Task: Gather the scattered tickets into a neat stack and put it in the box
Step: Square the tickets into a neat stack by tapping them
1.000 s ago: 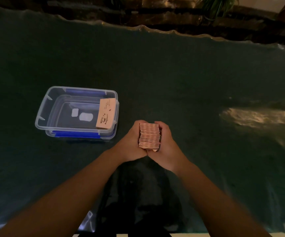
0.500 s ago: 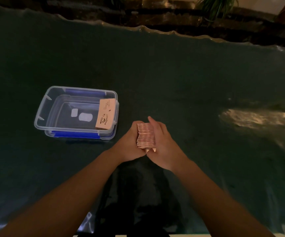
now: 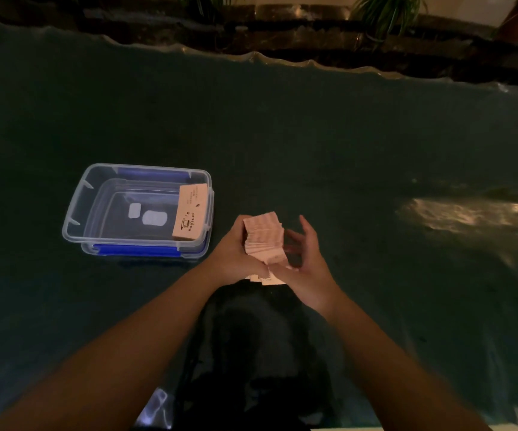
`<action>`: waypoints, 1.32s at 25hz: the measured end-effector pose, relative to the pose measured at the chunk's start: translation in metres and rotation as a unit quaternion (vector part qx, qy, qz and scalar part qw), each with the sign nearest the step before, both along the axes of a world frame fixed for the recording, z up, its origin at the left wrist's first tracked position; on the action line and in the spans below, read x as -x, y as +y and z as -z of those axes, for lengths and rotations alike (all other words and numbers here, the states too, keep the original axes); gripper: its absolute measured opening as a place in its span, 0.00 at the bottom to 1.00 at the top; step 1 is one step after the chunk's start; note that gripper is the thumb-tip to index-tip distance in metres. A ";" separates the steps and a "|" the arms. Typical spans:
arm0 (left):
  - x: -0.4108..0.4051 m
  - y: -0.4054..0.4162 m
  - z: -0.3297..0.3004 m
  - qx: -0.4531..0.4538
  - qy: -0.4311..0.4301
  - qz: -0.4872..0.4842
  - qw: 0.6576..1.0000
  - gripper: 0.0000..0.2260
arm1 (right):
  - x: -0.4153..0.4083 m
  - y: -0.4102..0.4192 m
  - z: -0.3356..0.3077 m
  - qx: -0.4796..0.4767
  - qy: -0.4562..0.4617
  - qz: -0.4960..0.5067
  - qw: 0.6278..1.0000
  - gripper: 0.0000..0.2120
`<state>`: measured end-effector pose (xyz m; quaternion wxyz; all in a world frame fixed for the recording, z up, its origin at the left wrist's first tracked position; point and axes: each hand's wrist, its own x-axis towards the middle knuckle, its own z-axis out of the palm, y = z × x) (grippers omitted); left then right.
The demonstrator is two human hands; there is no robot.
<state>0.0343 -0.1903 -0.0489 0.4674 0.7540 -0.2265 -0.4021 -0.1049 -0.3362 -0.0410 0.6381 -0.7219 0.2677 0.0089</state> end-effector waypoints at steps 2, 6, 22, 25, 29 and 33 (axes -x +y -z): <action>0.001 0.001 -0.009 0.010 0.064 -0.046 0.997 0.42 | 0.012 0.000 0.005 -0.073 0.010 0.060 0.995 0.57; 0.016 -0.005 -0.023 0.058 0.169 -0.083 0.981 0.43 | 0.024 0.016 0.019 -0.229 0.012 0.095 0.969 0.50; -0.011 0.003 0.012 -0.061 -0.046 0.030 0.997 0.48 | 0.018 -0.042 0.008 0.018 0.015 -0.012 1.000 0.48; -0.003 0.001 0.023 -0.102 -0.127 0.042 0.986 0.54 | 0.018 -0.040 0.015 0.091 0.047 -0.053 0.993 0.49; 0.001 0.007 0.038 -0.147 -0.131 0.041 0.980 0.61 | 0.023 -0.033 0.034 0.223 0.092 -0.072 0.968 0.52; 0.005 0.005 0.044 -0.157 -0.152 0.054 0.974 0.63 | 0.027 -0.032 0.052 0.233 0.096 -0.079 0.964 0.58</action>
